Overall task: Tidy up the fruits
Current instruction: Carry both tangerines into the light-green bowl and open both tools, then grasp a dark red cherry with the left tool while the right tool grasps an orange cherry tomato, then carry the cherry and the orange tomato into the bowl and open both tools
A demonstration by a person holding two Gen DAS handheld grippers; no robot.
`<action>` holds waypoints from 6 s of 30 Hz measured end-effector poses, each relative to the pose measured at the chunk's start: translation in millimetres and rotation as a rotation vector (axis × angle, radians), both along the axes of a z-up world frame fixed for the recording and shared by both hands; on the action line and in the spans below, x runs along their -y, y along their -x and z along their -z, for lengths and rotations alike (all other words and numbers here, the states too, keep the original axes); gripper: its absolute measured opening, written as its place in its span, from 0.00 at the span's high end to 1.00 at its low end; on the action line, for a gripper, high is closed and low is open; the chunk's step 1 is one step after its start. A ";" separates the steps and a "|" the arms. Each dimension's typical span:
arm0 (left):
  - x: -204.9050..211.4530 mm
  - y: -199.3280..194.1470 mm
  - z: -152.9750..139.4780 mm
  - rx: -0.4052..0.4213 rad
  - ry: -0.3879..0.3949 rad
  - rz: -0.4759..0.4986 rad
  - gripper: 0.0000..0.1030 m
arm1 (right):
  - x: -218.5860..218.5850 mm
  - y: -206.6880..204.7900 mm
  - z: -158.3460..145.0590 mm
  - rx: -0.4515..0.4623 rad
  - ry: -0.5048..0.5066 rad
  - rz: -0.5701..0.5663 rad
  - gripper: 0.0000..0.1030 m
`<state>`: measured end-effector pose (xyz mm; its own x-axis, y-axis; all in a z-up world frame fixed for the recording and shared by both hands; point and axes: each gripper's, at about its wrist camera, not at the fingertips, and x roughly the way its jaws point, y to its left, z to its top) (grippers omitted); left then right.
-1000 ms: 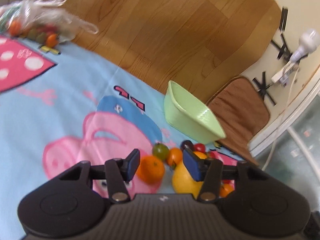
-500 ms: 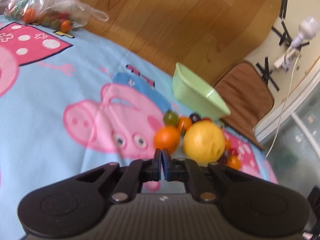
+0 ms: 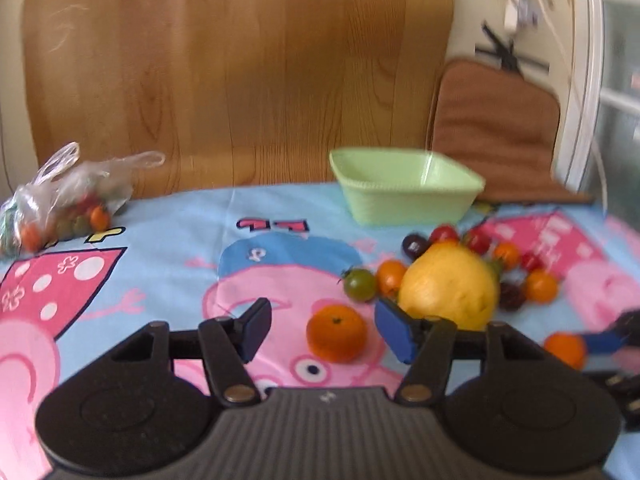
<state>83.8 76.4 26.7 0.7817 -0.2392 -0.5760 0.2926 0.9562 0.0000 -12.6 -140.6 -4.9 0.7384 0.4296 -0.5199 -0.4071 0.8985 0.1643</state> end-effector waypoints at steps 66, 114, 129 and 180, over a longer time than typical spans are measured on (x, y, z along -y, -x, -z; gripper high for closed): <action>83.6 -59.4 -61.7 -0.073 0.296 0.145 0.56 | 97.5 -100.3 -30.7 0.041 -0.045 0.110 0.59; 58.1 97.0 1.8 -0.154 0.338 0.196 0.28 | 42.5 16.4 -9.9 0.023 0.064 -0.198 0.52; 95.1 77.2 15.5 -0.116 0.142 0.100 0.73 | 43.0 -52.3 -1.5 0.009 0.053 -0.013 0.54; 18.0 58.1 -28.5 0.071 0.271 0.023 0.73 | 4.7 -22.4 -30.3 0.103 -0.034 -0.122 0.69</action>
